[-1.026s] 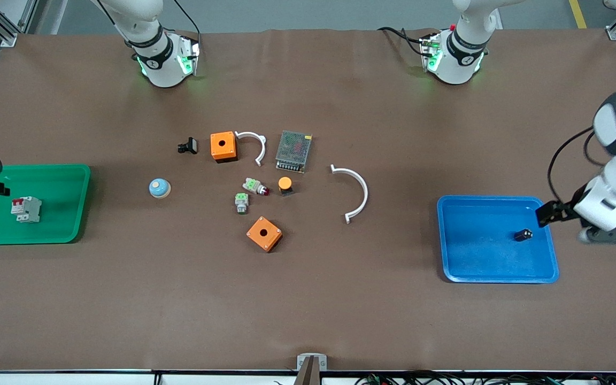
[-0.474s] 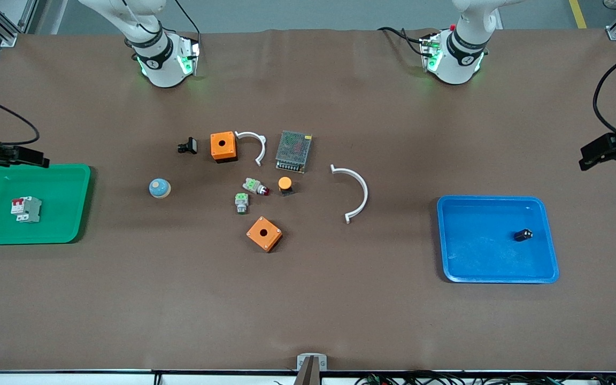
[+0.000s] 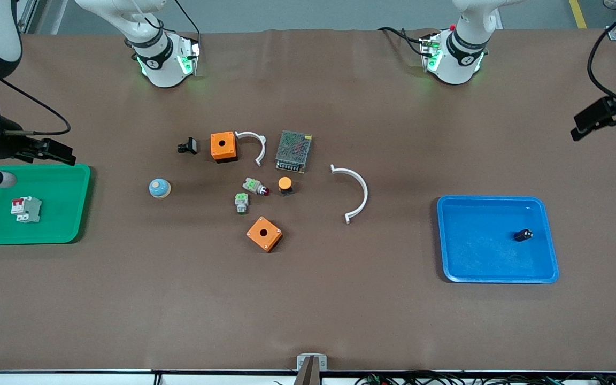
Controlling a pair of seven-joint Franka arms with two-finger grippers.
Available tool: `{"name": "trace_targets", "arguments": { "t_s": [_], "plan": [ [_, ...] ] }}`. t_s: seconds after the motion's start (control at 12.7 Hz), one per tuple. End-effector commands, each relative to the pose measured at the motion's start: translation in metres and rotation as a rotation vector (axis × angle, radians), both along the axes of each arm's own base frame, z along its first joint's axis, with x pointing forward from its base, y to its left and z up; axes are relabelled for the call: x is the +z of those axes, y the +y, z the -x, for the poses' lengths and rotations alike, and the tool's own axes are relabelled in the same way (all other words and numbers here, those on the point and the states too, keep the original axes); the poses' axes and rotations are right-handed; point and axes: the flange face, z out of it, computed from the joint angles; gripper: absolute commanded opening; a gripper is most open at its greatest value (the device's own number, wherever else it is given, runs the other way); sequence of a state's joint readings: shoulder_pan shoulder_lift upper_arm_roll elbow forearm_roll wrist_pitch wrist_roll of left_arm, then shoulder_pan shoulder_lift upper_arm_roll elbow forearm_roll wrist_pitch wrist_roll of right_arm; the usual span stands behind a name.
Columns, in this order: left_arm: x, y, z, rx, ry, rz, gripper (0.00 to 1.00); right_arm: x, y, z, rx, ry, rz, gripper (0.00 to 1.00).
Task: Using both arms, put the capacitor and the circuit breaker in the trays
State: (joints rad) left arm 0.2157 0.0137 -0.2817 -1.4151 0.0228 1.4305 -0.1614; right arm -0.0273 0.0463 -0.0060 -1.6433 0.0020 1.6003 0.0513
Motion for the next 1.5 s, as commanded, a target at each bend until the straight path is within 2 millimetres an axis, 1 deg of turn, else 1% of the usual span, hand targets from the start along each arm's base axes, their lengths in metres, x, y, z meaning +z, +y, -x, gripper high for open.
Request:
{"name": "trace_targets", "arguments": {
  "t_s": [0.0,0.16,0.24,0.32,0.39,0.47,0.55,1.03,1.18,1.42],
  "plan": [
    [-0.002,-0.013,0.013,-0.001,0.031,0.007,1.0,0.032,-0.004,-0.001,-0.014,-0.064,-0.021,1.0],
    [-0.003,-0.016,0.021,-0.007,0.037,0.004,1.0,0.061,-0.009,-0.007,-0.022,-0.124,-0.019,1.0],
    [-0.003,-0.014,0.021,-0.002,0.038,0.005,1.0,0.072,-0.009,-0.008,-0.024,-0.145,-0.017,1.0],
    [0.001,-0.014,0.024,-0.003,0.03,0.004,1.0,0.075,-0.009,-0.01,-0.024,-0.159,-0.018,1.0],
    [0.003,-0.015,0.026,-0.005,0.027,0.003,1.0,0.075,-0.01,-0.01,-0.024,-0.161,-0.015,1.0],
    [0.0,-0.012,0.024,-0.004,0.032,0.007,1.0,0.075,-0.01,-0.01,-0.022,-0.162,-0.013,1.0],
    [-0.002,-0.014,0.022,-0.007,0.032,0.007,1.0,0.075,-0.011,-0.01,-0.023,-0.162,-0.011,1.0],
    [-0.002,-0.017,0.019,-0.015,0.023,0.009,1.0,0.077,-0.012,-0.01,-0.025,-0.167,-0.014,1.0],
    [-0.003,-0.021,0.018,-0.024,0.023,0.01,1.0,0.078,-0.012,-0.01,-0.027,-0.168,-0.014,1.0],
    [-0.004,-0.029,0.018,-0.105,0.027,0.007,1.0,0.078,-0.011,-0.01,-0.025,-0.168,-0.016,1.0]
  ]
}}
